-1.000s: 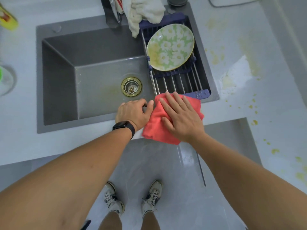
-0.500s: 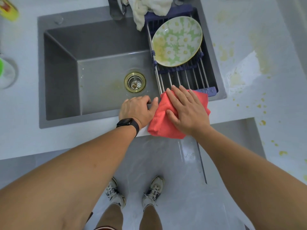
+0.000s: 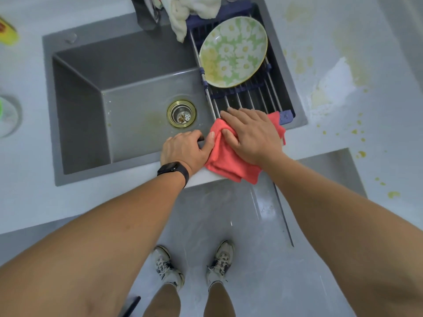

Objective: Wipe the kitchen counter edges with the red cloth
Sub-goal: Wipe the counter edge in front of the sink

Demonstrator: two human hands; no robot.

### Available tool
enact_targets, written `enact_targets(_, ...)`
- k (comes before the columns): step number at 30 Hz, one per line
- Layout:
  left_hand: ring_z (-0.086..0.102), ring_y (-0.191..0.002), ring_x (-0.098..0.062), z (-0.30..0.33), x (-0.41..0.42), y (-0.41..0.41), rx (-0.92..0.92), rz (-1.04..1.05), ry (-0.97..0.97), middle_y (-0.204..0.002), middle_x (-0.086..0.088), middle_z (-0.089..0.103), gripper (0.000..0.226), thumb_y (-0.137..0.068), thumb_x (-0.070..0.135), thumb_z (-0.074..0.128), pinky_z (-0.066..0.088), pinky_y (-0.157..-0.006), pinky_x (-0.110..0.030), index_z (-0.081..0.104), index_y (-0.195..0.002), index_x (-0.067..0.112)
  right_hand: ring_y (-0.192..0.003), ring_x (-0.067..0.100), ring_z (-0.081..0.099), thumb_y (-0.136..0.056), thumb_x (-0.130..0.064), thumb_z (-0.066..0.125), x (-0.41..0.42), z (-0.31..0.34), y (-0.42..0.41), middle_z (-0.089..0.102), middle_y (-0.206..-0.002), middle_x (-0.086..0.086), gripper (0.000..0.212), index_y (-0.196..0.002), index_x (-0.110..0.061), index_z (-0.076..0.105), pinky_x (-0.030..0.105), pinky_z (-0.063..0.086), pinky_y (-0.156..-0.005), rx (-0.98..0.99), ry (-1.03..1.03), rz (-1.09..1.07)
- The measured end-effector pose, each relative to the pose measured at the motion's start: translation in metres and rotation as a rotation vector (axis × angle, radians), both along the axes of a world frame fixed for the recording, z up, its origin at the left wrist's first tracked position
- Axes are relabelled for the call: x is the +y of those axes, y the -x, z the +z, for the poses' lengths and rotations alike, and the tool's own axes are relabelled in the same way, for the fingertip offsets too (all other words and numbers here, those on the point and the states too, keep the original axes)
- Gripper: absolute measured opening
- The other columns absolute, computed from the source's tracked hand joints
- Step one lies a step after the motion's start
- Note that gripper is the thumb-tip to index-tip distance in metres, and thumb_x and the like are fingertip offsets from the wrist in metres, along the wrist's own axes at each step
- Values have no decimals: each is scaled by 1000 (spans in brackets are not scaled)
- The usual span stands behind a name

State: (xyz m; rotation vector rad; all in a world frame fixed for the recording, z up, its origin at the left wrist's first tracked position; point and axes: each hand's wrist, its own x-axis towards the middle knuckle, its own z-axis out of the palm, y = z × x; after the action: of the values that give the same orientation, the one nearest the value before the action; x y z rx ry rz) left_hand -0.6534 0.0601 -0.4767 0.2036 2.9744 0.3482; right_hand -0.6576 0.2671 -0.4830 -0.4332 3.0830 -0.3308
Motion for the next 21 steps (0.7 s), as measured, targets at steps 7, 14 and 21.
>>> enact_targets(7,49,-69,-26,6,2,-2,-21,39,-10,-71,4,54,51,-102,57,32,33,-66,-34,58,-77,22,-160,25,12,-104,-57,33,34,1,-42,17,-173,2,68,-165,-30,21,46,11,-129,-51,-53,19)
enact_targets(14,46,-70,-24,1,4,-2,-14,41,5,-74,2,60,47,-101,55,33,33,-66,-35,57,-77,23,-158,24,18,-102,-60,33,46,5,-22,25,-170,1,68,-163,-31,23,47,10,-129,-94,-90,63)
enact_targets(21,46,-70,-23,-3,4,-2,-5,54,19,-72,3,61,48,-101,53,31,34,-66,-35,54,-73,22,-130,21,58,-104,-58,27,35,11,20,64,-140,-6,55,-138,-31,61,44,29,-120,-117,-55,-48)
